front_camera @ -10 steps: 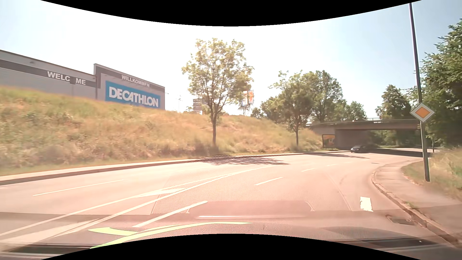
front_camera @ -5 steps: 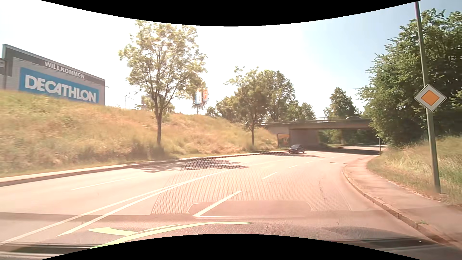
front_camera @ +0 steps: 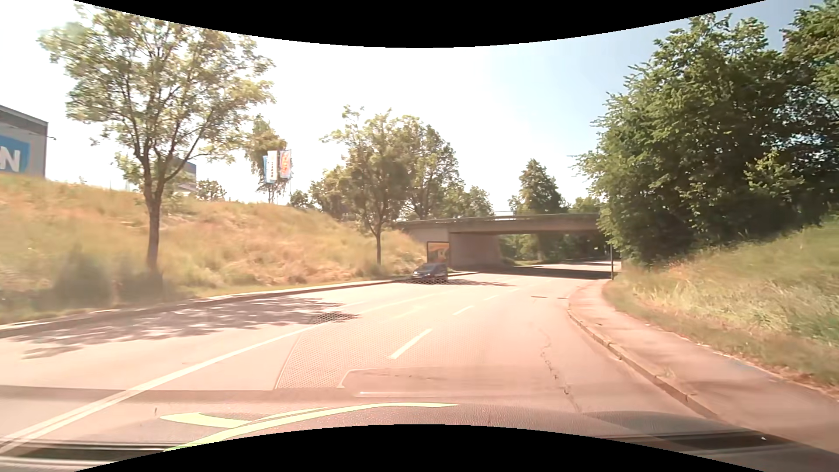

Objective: Follow the waypoints while adhering to traffic rules and regulations

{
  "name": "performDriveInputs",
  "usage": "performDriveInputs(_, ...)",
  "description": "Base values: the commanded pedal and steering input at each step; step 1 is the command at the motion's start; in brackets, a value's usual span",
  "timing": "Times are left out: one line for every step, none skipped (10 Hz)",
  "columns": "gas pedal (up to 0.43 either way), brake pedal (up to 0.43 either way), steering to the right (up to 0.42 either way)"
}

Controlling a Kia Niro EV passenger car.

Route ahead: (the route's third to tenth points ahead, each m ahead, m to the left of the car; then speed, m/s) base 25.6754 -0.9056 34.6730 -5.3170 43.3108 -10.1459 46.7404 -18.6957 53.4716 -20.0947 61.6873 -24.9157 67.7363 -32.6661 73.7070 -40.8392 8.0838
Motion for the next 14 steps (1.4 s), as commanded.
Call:
performDriveInputs(0.157,0.000,0.164)
performDriveInputs(0.169,0.000,0.138)
performDriveInputs(0.169,0.000,0.126)
performDriveInputs(0.177,0.000,0.124)
performDriveInputs(0.177,0.000,0.117)
performDriveInputs(0.177,0.000,0.101)
performDriveInputs(0.177,0.000,0.092)
performDriveInputs(0.177,0.000,0.085)
performDriveInputs(0.177,0.000,0.077)
performDriveInputs(0.177,0.000,0.070)
performDriveInputs(0.177,0.000,0.067)
performDriveInputs(0.177,0.000,0.066)
performDriveInputs(0.177,0.000,0.062)
performDriveInputs(0.177,0.000,0.056)
